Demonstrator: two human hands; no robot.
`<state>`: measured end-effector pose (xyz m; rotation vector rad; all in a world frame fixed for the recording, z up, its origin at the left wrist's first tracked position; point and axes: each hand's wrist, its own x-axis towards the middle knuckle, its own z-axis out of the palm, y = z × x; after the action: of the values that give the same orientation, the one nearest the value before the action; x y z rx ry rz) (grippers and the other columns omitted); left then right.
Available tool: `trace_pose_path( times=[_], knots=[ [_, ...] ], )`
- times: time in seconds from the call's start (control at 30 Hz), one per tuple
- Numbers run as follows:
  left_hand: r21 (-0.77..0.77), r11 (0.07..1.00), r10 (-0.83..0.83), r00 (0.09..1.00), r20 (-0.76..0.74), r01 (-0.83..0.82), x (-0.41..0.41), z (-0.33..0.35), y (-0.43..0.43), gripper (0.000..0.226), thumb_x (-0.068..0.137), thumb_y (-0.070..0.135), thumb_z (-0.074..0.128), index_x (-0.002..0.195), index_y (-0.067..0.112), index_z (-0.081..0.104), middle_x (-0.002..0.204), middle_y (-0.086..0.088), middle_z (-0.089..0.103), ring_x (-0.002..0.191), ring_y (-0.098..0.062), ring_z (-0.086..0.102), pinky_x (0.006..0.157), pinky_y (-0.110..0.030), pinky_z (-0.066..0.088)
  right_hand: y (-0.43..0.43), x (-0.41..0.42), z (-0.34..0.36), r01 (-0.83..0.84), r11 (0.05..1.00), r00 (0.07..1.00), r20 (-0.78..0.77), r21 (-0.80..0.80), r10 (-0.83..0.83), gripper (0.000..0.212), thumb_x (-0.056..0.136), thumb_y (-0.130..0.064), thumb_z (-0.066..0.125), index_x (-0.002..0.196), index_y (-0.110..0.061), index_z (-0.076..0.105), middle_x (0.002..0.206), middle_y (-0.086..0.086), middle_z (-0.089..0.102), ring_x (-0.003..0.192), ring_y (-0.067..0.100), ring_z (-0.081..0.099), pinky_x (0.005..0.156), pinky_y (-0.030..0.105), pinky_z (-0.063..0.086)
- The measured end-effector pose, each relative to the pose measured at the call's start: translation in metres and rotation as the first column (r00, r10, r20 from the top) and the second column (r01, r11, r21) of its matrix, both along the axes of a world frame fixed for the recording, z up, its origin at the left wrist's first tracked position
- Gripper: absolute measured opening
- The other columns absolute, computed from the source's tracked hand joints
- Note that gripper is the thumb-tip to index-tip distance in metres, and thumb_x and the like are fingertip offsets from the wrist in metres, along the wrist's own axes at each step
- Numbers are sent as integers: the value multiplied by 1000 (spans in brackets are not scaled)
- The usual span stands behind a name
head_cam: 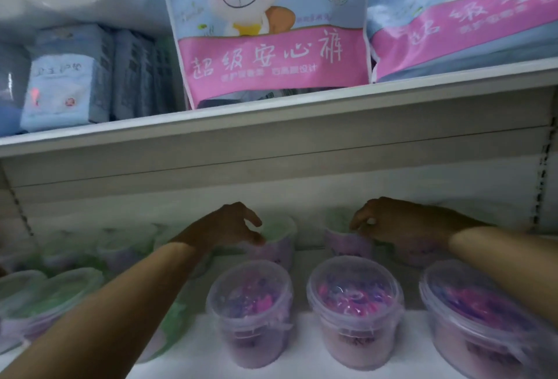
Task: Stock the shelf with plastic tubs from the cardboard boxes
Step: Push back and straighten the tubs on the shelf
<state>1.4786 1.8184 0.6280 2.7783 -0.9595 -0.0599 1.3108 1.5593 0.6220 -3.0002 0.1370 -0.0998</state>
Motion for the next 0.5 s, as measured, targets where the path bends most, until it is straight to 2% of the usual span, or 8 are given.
trace_pose_path(
  times=[0.07, 0.27, 0.33, 0.43, 0.5],
  knots=[
    [-16, 998, -58, 998, 17, 58, 5, -5, -7, 46, 73, 49, 76, 114, 31, 67, 119, 8, 59, 109, -12, 58, 84, -20, 39, 4, 1, 1, 25, 1000, 1000, 13, -11, -25, 31, 94, -23, 50, 122, -25, 63, 131, -6, 56, 119, 12, 52, 98, 22, 38],
    [-15, 986, -169, 986, 18, 169, 0, -7, -34, 45, 78, 49, 71, 114, 21, 69, 118, 3, 66, 107, -15, 60, 83, -19, 38, 16, -3, 5, 57, 998, 998, -6, 9, -57, 30, 96, -18, 49, 122, -19, 64, 129, -5, 58, 115, 9, 53, 95, 19, 37],
    [-25, 984, -174, 985, 9, 174, 2, -8, -32, 47, 79, 52, 70, 116, 23, 67, 123, 3, 63, 110, -15, 58, 85, -20, 38, 21, -6, 8, 76, 997, 997, -5, 15, -76, 31, 96, -16, 48, 123, -17, 64, 127, -5, 57, 115, 9, 53, 91, 16, 35],
    [-70, 982, -176, 984, -19, 174, 3, -4, -19, 51, 81, 56, 65, 123, 28, 62, 132, 2, 55, 117, -15, 54, 93, -25, 38, 26, -11, 12, 87, 996, 996, -24, 26, -87, 31, 98, -15, 45, 124, -14, 62, 117, -6, 55, 115, 12, 53, 94, 19, 36],
    [-112, 979, -175, 984, -24, 171, 4, 2, -4, 49, 84, 53, 63, 126, 28, 60, 134, 1, 54, 119, -16, 52, 96, -26, 38, 29, -10, 13, 99, 995, 994, -55, 18, -98, 32, 99, -17, 45, 126, -15, 60, 123, -5, 54, 117, 13, 52, 96, 21, 36]
  ],
)
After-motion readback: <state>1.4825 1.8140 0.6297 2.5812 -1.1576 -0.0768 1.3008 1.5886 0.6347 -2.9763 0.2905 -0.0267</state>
